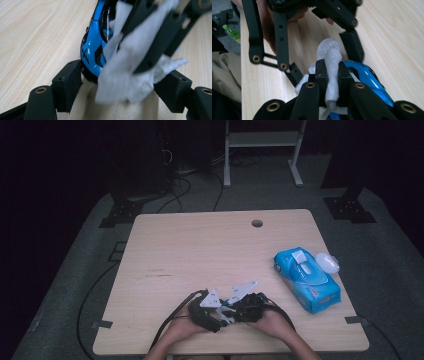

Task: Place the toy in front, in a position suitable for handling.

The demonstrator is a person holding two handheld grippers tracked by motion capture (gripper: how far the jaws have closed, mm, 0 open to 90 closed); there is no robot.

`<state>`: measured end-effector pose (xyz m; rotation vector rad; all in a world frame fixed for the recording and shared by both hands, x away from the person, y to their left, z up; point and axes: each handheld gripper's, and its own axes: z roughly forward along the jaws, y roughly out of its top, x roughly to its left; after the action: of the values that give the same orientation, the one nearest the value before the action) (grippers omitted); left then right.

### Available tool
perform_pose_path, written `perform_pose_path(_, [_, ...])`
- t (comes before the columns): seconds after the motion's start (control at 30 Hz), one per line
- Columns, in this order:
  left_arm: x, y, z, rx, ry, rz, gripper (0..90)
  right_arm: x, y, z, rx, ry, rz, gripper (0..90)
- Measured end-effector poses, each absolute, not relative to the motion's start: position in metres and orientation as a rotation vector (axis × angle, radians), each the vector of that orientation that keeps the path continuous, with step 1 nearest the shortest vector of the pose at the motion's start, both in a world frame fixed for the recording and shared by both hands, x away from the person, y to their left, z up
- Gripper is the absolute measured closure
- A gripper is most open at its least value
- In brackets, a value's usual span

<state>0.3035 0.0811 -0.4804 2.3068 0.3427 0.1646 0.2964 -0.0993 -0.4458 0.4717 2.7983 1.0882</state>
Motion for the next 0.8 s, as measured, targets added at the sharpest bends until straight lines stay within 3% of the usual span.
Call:
perform_pose_path(0.13, [0.303, 0.081, -0.481, 2.296, 0.354, 0.164, 26.2, 0.298, -0.096, -0.446, 0.444, 2.81, 1.068, 82.5])
perform_pose_path(0.43, [0.303, 0.081, -0.481, 2.297, 0.352, 0.161, 26.2, 0.301, -0.131, -0.437, 0.562, 2.756, 1.077, 82.5])
perform_pose_path(0.8, [0.303, 0.081, -0.481, 2.295, 0.353, 0.164, 26.2, 0.306, -0.097, -0.443, 0.491, 2.737, 1.003, 82.5])
